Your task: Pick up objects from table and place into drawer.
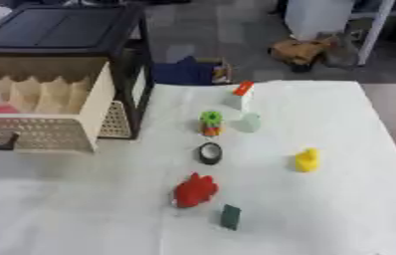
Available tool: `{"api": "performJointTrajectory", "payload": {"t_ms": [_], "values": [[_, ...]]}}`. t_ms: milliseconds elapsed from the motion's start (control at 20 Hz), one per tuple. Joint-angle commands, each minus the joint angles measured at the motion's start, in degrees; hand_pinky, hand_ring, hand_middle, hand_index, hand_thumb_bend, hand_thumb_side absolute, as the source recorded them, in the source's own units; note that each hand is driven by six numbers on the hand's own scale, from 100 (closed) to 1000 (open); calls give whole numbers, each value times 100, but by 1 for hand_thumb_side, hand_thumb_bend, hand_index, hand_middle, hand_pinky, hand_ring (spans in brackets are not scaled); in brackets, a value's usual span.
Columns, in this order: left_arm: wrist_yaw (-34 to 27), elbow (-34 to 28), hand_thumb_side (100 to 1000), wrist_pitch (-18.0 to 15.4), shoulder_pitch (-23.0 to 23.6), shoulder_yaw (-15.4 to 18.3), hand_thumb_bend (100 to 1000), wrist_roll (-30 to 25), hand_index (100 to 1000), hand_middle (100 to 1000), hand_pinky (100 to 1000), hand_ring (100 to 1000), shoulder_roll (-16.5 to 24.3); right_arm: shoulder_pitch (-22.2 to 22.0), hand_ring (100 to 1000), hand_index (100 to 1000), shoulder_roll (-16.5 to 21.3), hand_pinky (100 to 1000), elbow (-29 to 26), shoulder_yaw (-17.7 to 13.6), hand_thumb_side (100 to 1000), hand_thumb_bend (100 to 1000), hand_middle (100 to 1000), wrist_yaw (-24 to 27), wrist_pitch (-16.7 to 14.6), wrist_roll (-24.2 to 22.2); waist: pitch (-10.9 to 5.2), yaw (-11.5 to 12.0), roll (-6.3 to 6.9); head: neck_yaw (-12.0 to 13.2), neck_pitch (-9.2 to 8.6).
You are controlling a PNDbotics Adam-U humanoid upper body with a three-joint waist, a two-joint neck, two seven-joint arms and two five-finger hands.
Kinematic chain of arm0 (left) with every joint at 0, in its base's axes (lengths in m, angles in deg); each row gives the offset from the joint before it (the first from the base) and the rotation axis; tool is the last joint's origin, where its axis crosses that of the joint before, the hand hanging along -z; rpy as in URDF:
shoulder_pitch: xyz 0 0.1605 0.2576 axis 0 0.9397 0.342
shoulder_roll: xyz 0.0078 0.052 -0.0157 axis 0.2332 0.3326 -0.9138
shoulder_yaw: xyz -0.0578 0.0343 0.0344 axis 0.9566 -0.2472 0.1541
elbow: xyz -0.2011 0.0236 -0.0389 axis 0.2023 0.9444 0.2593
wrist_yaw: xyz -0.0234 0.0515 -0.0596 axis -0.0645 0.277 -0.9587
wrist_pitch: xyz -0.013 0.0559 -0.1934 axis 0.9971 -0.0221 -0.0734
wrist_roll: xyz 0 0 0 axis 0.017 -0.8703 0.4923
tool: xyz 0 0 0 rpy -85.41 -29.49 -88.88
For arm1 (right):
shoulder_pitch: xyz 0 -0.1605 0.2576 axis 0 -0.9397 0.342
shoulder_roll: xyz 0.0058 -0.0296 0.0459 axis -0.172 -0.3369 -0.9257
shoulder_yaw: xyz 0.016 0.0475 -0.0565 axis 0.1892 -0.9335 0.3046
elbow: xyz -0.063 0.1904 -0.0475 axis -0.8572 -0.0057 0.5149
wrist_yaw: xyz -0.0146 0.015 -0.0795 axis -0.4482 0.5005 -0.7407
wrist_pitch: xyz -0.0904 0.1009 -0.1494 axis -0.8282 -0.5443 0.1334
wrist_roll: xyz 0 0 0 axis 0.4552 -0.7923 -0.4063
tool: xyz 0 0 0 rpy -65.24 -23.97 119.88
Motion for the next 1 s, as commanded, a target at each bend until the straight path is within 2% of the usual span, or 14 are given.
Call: {"api": "performJointTrajectory", "payload": {"t_ms": [50, 250, 500, 700, 1000], "values": [[168, -71, 1000, -61, 1, -48, 100, -433, 739, 547, 375, 445, 460, -3, 670, 852, 97, 641, -92, -104, 957, 100, 646, 33, 39, 11, -121, 12, -8, -50, 61], [197, -71, 1000, -99, 36, -228, 100, -1349, 741, 559, 365, 469, 742, -32, 668, 852, 76, 642, -92, -113, 953, 100, 646, 50, 63, 9, -188, 26, -20, -74, 121], [-130, -71, 1000, 42, -24, -364, 100, -2317, 725, 548, 335, 468, 979, -67, 667, 850, 74, 642, -92, -120, 952, 100, 646, 69, 83, -4, -258, 60, -31, -89, 181], [-301, -71, 1000, 94, -114, -495, 100, -2722, 728, 550, 329, 477, 1090, -86, 667, 850, 62, 643, -92, -125, 949, 100, 645, 78, 96, -8, -290, 75, -34, -98, 193], [-507, -71, 1000, 258, -252, -891, 100, -3325, 754, 568, 348, 508, 1165, -81, 665, 851, 27, 642, -92, -116, 944, 100, 644, 100, 111, -36, -304, 57, -38, -45, 176]]}}
